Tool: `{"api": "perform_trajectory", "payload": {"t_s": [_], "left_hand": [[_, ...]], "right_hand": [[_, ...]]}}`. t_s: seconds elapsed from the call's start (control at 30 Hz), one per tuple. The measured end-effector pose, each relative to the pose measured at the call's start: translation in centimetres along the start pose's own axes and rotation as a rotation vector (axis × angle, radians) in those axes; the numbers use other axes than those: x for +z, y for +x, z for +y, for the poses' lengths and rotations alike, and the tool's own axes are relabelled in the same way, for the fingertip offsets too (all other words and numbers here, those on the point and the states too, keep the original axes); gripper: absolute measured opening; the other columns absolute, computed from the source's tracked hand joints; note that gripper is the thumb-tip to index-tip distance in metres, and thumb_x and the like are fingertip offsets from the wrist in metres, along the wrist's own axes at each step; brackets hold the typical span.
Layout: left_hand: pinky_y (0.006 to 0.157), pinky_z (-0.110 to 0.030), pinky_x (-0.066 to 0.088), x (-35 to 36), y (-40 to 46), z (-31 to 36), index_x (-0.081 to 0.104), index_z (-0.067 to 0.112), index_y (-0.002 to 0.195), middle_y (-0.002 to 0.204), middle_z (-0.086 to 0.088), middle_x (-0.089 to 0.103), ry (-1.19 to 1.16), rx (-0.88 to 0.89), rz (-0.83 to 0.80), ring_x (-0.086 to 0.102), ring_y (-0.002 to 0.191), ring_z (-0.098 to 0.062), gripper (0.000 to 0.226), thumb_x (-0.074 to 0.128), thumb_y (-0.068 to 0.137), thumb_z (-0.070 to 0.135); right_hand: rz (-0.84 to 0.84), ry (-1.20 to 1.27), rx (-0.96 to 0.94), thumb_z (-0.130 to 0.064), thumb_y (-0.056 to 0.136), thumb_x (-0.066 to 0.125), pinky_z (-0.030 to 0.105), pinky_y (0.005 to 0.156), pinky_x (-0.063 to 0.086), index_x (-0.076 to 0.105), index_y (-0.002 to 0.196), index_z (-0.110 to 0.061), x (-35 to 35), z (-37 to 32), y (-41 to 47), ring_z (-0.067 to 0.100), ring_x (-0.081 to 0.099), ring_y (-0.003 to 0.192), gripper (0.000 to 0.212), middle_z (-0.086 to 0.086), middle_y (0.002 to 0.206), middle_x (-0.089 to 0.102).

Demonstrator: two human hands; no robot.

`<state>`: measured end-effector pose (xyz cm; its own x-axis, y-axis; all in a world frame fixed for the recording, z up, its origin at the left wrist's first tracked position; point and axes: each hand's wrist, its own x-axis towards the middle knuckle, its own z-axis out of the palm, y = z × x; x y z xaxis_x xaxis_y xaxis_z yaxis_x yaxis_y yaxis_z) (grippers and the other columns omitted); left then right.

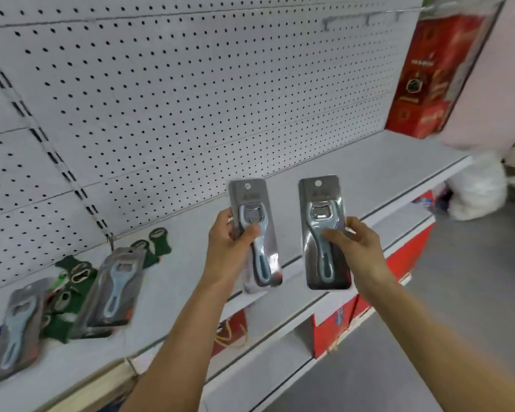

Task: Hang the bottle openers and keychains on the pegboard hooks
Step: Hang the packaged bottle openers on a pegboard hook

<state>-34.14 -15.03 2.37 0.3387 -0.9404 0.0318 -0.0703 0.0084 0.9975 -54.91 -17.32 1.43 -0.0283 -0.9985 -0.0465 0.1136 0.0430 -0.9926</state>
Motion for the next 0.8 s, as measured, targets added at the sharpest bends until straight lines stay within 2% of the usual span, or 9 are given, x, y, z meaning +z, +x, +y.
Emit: {"api": "perform_trajectory", "payload": {"t_s": [0.17,0.27,0.37,0.63,0.8], "left_hand": [[0.083,-0.029,0.055,10.6,-1.4,-0.2,0.058,0.019,0.115,0.104,0.002,0.072,-0.030,-0.011,-0.091,0.070,0.094,-0.013,0.033,0.069,0.086,0.008],[0.082,-0.025,0.055,15.4,-1.6,0.1,0.059,0.019,0.114,0.102,0.003,0.072,-0.023,-0.021,-0.138,0.070,0.092,-0.011,0.032,0.069,0.086,0.007],[0.085,-0.027,0.055,19.3,-0.8,0.6,0.059,0.019,0.115,0.104,0.002,0.073,-0.009,-0.019,-0.176,0.070,0.093,-0.012,0.033,0.069,0.086,0.007],[0.079,-0.024,0.055,29.1,4.5,1.5,0.060,0.026,0.111,0.101,0.005,0.074,-0.055,-0.004,-0.198,0.071,0.090,-0.010,0.032,0.068,0.086,0.007],[0.067,-0.015,0.053,36.4,10.2,3.4,0.059,0.025,0.114,0.100,0.005,0.074,-0.106,0.019,-0.176,0.072,0.086,-0.006,0.033,0.067,0.087,0.008]], "right_hand": [[0.112,0.019,0.030,-0.022,0.086,0.069,0.038,0.067,0.059,0.063,0.098,-0.013,-9.5,0.3,1.1,0.024,0.074,0.074,0.016,0.005,0.087,0.076],[0.173,0.038,0.042,-0.022,0.084,0.071,0.040,0.070,0.058,0.063,0.092,-0.015,-14.1,0.1,2.4,0.025,0.073,0.074,0.013,0.006,0.087,0.076],[0.193,0.025,0.032,-0.020,0.085,0.070,0.040,0.073,0.058,0.063,0.096,-0.011,-17.7,-0.3,4.4,0.026,0.073,0.077,0.016,0.007,0.089,0.076],[0.134,0.041,-0.022,-0.017,0.086,0.069,0.040,0.071,0.057,0.065,0.101,-0.012,-24.8,-2.3,12.9,0.026,0.073,0.078,0.017,0.007,0.089,0.075],[0.093,0.044,-0.054,-0.022,0.086,0.069,0.042,0.072,0.059,0.066,0.095,-0.012,-28.8,-5.5,21.5,0.025,0.071,0.074,0.014,0.007,0.085,0.075]]}}
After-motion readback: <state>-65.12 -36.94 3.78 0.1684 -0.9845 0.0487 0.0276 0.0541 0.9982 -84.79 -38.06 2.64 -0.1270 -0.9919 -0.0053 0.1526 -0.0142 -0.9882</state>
